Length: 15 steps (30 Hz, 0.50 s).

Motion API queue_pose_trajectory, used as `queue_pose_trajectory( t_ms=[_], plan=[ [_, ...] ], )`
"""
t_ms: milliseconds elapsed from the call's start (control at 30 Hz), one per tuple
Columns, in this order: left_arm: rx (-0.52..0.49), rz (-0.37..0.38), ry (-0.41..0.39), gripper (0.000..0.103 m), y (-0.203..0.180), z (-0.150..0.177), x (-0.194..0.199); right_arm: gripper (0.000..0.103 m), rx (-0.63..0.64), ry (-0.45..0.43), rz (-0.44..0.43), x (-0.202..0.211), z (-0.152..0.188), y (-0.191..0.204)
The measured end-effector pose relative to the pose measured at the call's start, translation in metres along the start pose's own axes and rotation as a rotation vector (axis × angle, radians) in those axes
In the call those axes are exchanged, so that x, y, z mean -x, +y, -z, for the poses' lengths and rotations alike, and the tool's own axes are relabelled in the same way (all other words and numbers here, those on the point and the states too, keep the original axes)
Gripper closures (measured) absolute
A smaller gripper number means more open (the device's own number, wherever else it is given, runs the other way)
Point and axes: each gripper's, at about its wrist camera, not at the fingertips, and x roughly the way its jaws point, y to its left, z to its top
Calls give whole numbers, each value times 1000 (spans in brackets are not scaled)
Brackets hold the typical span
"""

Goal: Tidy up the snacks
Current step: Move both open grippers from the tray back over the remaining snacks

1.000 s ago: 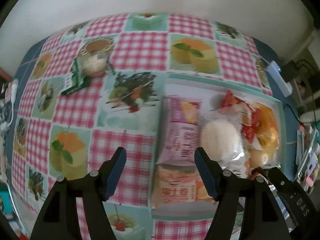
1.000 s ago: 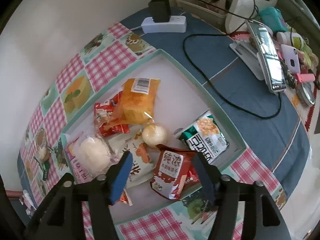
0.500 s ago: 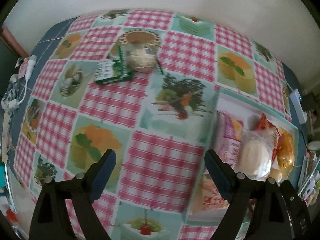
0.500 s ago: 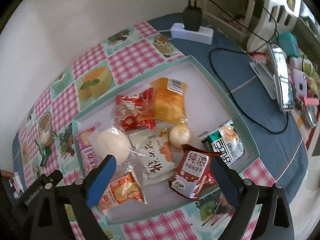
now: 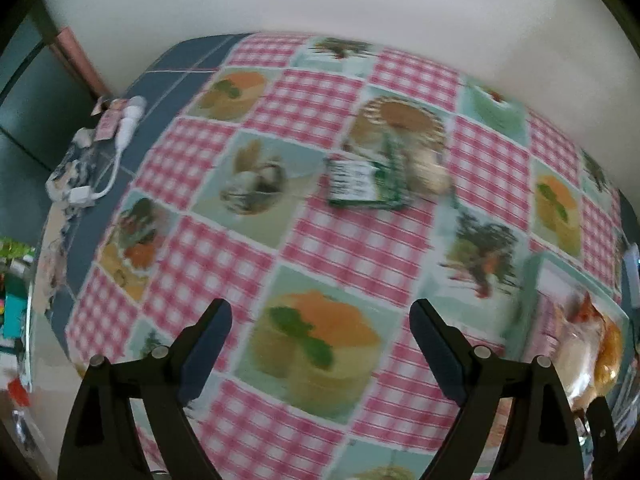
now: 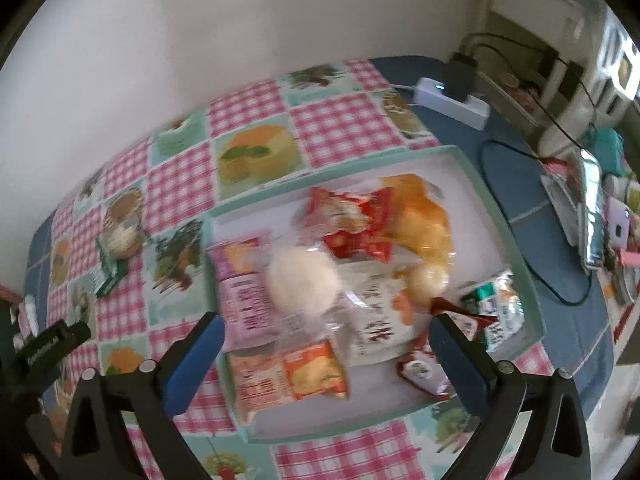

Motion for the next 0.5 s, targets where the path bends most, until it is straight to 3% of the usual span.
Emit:
queue_pose_trajectory(
  t_ms=[500],
  plan=[
    [142, -60, -14, 12, 81, -24, -10, 0, 192, 1, -84, -1, 21, 84]
  ],
)
